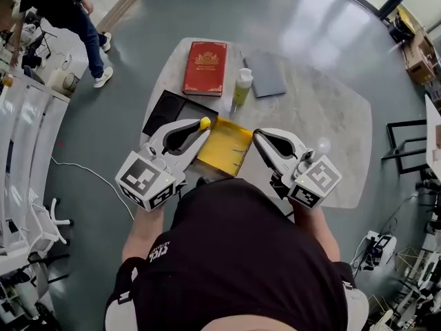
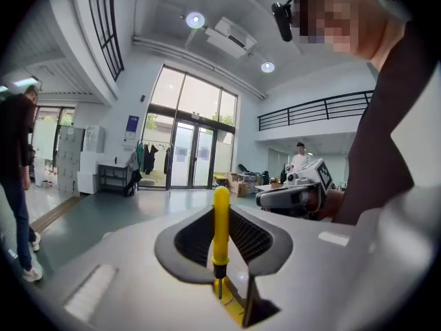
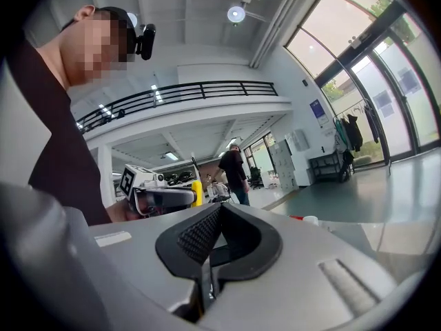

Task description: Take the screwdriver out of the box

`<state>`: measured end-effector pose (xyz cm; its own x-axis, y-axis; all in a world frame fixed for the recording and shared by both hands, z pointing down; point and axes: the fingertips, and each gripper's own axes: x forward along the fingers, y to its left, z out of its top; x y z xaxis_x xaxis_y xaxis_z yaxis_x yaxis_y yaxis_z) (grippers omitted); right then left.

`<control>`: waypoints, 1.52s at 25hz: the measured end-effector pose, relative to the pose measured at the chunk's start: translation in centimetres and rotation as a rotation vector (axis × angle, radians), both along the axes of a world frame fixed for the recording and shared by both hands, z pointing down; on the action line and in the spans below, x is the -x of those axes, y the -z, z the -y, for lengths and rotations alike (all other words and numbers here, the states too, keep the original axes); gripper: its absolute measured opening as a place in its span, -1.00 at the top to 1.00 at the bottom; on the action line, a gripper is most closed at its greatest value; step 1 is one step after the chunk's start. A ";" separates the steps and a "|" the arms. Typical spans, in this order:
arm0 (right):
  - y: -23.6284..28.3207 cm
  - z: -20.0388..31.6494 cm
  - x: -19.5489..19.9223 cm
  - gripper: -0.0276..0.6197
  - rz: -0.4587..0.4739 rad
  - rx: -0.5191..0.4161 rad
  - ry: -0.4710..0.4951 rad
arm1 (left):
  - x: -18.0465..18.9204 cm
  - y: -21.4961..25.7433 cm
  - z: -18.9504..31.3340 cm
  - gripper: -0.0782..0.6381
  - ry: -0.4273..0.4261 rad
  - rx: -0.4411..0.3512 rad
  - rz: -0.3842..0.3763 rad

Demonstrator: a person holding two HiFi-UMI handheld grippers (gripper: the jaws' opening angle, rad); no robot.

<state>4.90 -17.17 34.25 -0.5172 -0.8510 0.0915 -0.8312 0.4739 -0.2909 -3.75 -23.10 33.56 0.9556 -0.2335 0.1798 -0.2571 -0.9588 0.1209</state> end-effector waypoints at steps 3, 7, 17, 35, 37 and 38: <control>1.1 -0.3 -0.1 0.87 -0.020 -0.054 -0.003 | -0.1 1.3 -0.1 0.60 0.044 -0.026 -0.049; 2.6 -0.8 -0.4 0.87 -0.019 -0.108 -0.002 | -0.2 3.0 -0.2 0.60 0.086 -0.070 -0.102; 3.8 -0.8 -0.7 0.88 -0.102 -0.185 -0.036 | 0.0 4.4 0.6 0.60 0.116 -0.115 -0.129; 3.1 0.0 0.1 0.88 -0.115 -0.154 -0.053 | 1.3 3.8 1.3 0.60 0.123 -0.101 -0.121; 3.2 0.0 0.2 0.88 -0.117 -0.154 -0.055 | 1.4 3.8 1.3 0.60 0.122 -0.100 -0.121; 3.3 0.0 0.3 0.88 -0.117 -0.154 -0.057 | 1.4 3.8 1.3 0.60 0.120 -0.098 -0.120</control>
